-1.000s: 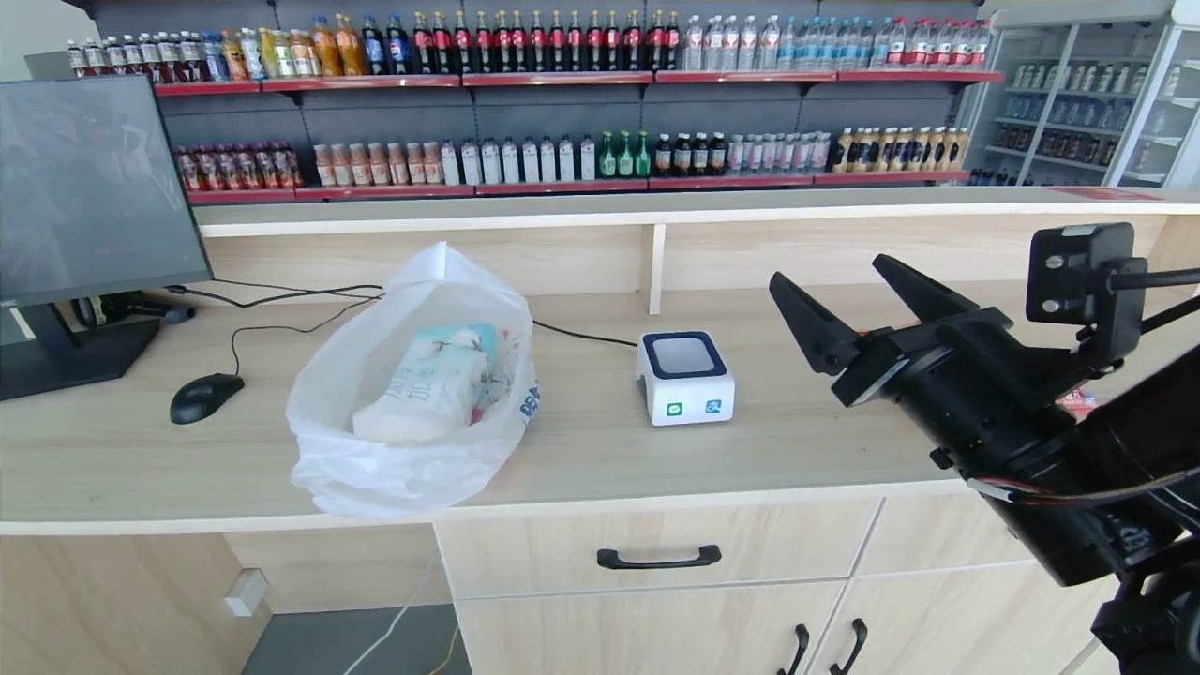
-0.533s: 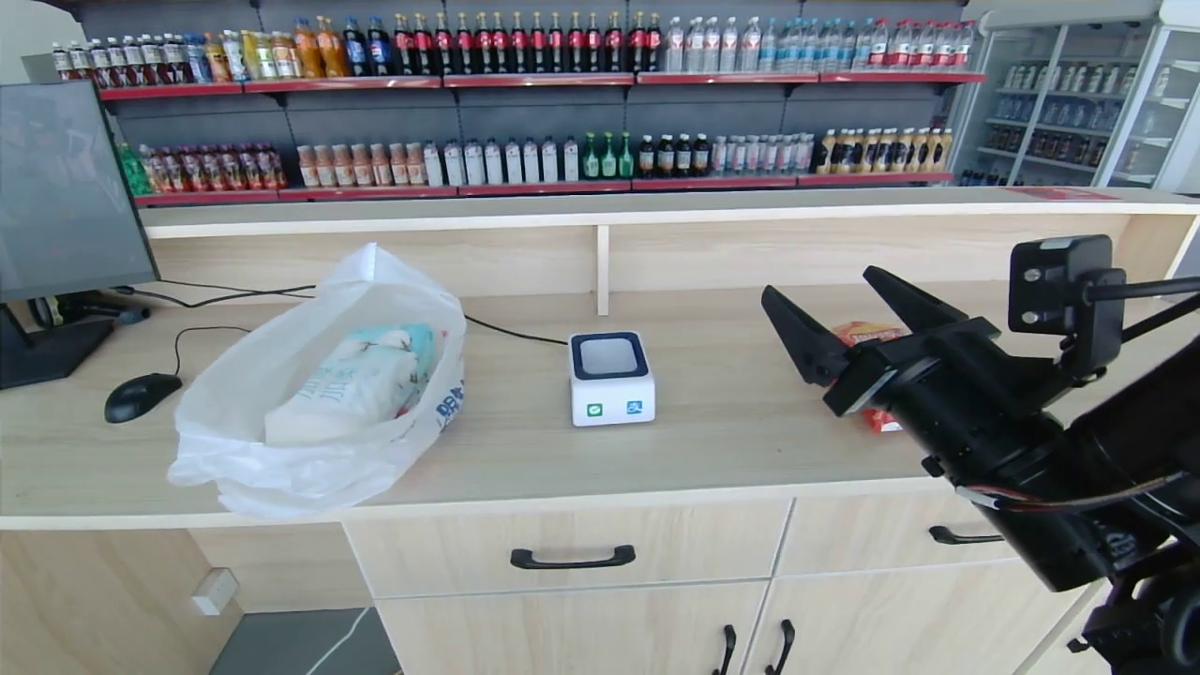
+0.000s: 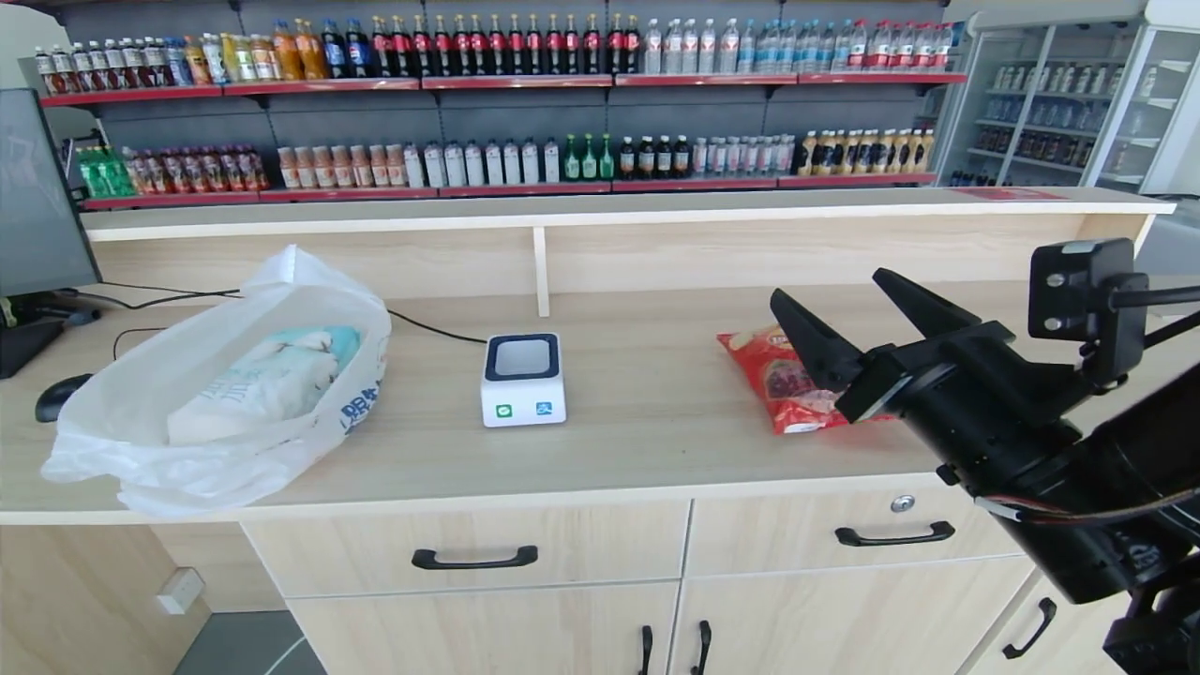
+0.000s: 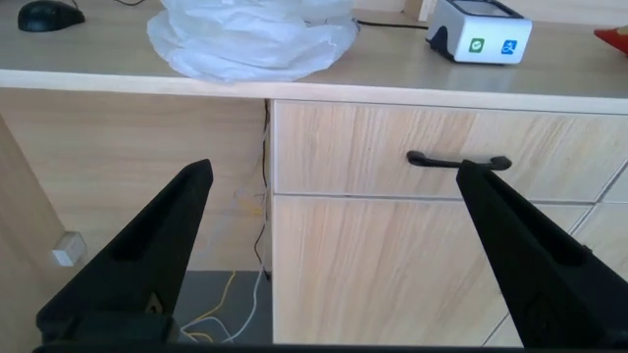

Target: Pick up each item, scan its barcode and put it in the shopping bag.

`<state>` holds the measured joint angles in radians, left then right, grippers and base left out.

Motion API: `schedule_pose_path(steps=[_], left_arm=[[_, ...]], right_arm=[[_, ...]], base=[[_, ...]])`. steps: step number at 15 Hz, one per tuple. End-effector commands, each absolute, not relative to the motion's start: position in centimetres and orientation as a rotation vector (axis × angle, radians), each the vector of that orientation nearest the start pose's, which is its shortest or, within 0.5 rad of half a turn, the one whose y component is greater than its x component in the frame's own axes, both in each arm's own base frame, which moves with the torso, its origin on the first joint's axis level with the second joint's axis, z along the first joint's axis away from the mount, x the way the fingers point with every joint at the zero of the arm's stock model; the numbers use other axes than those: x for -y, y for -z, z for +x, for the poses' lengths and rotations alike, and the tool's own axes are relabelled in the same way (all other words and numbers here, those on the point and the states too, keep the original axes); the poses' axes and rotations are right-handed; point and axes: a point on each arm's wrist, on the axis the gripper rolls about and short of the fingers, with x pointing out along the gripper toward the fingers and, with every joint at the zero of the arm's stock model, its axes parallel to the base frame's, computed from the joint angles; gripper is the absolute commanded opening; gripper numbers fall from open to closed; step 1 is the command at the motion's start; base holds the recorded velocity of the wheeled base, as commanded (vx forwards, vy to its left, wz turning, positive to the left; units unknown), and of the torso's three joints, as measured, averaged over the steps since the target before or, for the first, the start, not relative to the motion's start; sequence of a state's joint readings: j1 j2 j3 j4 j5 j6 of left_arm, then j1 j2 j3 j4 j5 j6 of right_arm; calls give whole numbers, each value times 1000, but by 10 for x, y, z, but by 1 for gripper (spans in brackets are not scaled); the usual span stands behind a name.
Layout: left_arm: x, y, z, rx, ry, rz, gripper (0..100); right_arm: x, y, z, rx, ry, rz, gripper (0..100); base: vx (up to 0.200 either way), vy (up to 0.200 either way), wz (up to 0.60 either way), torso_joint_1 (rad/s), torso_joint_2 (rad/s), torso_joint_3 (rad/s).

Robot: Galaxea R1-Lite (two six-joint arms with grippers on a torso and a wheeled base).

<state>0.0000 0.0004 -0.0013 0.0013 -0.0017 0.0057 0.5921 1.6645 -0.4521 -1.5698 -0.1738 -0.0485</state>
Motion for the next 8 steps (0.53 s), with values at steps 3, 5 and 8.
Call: schedule_pose_path(steps=[3,5,8], left_arm=[[0,-75,-23,-2,2,6,100],[0,-75,-23,-2,2,6,100],[0,-75,-23,-2,3,9,100]], right_arm=[[-137,-199,212,350,-404,89,100],[-137,-199,212,350,-404,89,100],[-137,-199,212,350,-404,89,100]], base=[[0,-200,0,4,1,4],[0,-200,0,5,7,2],[0,-67,0,1,6,2]])
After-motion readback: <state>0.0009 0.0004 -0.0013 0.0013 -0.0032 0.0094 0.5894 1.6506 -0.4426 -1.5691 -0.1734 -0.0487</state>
